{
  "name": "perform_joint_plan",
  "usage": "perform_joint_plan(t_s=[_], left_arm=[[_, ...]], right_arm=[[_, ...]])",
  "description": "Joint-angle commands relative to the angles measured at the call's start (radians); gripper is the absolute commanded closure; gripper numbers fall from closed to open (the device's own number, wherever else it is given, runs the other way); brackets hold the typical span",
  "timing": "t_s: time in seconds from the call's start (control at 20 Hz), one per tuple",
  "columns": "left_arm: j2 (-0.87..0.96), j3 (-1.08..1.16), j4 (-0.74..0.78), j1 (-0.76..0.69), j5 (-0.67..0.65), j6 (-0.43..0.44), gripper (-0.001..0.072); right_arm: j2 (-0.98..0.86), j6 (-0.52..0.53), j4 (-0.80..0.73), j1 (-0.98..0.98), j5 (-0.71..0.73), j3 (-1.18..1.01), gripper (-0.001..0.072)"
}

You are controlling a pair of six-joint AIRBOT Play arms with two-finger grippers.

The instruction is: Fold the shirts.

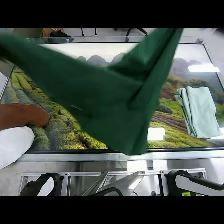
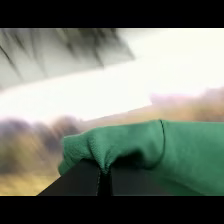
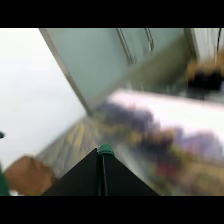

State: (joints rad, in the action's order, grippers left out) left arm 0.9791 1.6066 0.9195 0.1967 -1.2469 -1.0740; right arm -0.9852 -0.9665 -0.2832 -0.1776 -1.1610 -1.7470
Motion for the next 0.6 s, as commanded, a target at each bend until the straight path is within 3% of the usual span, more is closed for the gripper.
perform_joint_plan(t_s=[0.0,0.1,0.15,0.2,0.25,0.45,0.55], left_arm=[[0.145,-0.27,0.006,-0.123,-0.044,0.032,0.0691],[0.251,-0.43,0.005,-0.188,0.073,0.082,0.0691],[0.311,-0.49,0.006,-0.211,0.148,0.108,0.0687],[0.366,-0.517,0.005,-0.219,0.196,0.108,0.0494],[0.42,-0.523,0.003,-0.218,0.226,0.094,0.002],[0.537,-0.385,0.006,-0.103,0.064,0.072,0.0033],[0.55,-0.325,0.006,-0.018,-0.018,0.058,0.0034]], right_arm=[[-0.065,-0.032,-0.141,0.037,-0.004,0.324,0.069],[-0.143,0.011,-0.205,0.059,0.11,0.526,0.0677],[-0.19,0.035,-0.21,0.059,0.159,0.588,0.0502],[-0.242,0.036,-0.211,0.048,0.18,0.613,0.0246],[-0.277,0.035,-0.206,0.032,0.163,0.61,0.0177],[-0.227,0.026,-0.22,-0.097,0.003,0.585,0.0177],[-0.156,-0.025,-0.297,-0.177,-0.077,0.599,0.0177]])
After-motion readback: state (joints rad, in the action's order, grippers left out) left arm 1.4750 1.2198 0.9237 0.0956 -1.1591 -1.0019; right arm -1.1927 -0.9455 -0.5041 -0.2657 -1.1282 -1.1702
